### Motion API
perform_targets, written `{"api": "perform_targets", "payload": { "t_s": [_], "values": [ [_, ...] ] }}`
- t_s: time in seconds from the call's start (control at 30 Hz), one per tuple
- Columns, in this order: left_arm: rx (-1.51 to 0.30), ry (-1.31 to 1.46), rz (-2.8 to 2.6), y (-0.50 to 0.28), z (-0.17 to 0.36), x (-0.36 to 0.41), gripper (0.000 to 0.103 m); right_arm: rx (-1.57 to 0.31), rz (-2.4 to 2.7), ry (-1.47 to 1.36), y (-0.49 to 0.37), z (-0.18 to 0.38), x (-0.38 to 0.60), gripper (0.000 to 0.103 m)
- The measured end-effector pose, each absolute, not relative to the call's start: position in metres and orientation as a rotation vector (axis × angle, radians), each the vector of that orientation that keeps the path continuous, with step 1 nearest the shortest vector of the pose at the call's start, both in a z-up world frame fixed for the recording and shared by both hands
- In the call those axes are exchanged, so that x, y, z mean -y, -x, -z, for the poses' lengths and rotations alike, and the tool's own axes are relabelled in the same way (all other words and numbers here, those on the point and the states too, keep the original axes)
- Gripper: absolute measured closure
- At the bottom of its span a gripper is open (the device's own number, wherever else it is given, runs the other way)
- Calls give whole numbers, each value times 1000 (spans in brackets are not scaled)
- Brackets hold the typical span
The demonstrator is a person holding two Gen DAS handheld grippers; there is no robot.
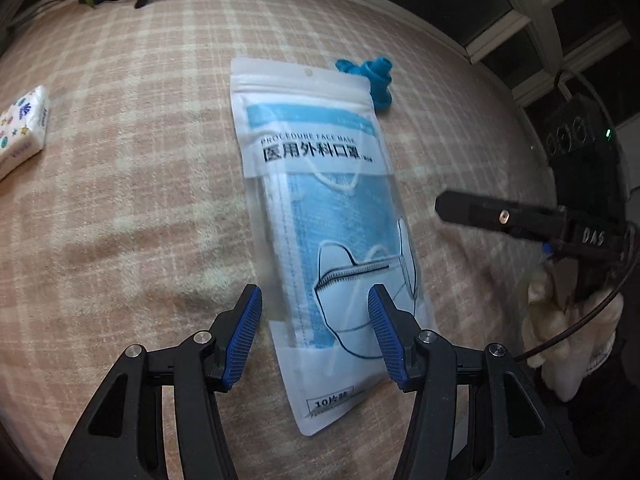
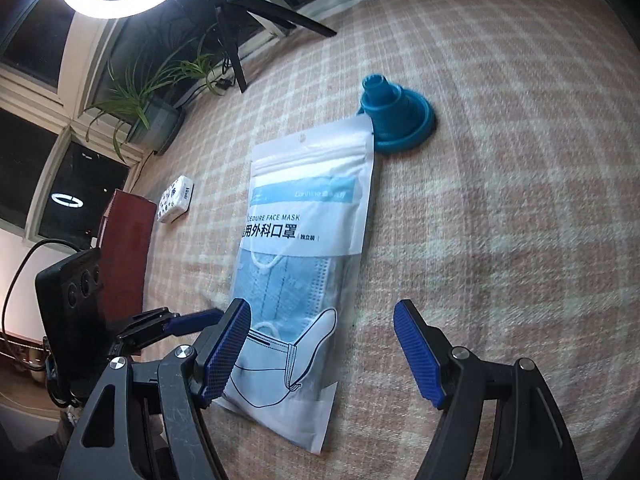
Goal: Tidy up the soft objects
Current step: 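Lower both grippers onto the mask packet and close on it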
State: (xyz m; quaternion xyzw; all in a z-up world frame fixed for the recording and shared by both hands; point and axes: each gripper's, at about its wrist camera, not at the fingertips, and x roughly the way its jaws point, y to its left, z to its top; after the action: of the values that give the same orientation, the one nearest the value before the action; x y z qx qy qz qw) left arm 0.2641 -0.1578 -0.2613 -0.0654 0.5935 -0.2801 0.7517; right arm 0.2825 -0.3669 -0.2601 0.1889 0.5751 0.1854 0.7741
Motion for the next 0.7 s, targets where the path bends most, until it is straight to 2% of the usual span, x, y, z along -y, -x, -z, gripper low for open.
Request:
{"api": "perform_targets", "payload": {
  "t_s": [0.53, 0.7],
  "values": [
    [-1339, 248, 655, -264, 271, 154, 48, -1307, -455, -476, -282, 281, 360, 33],
    [-1320, 235, 651, -259, 271, 156, 49, -1312, -466, -447, -281, 281, 349, 48]
  ]
}}
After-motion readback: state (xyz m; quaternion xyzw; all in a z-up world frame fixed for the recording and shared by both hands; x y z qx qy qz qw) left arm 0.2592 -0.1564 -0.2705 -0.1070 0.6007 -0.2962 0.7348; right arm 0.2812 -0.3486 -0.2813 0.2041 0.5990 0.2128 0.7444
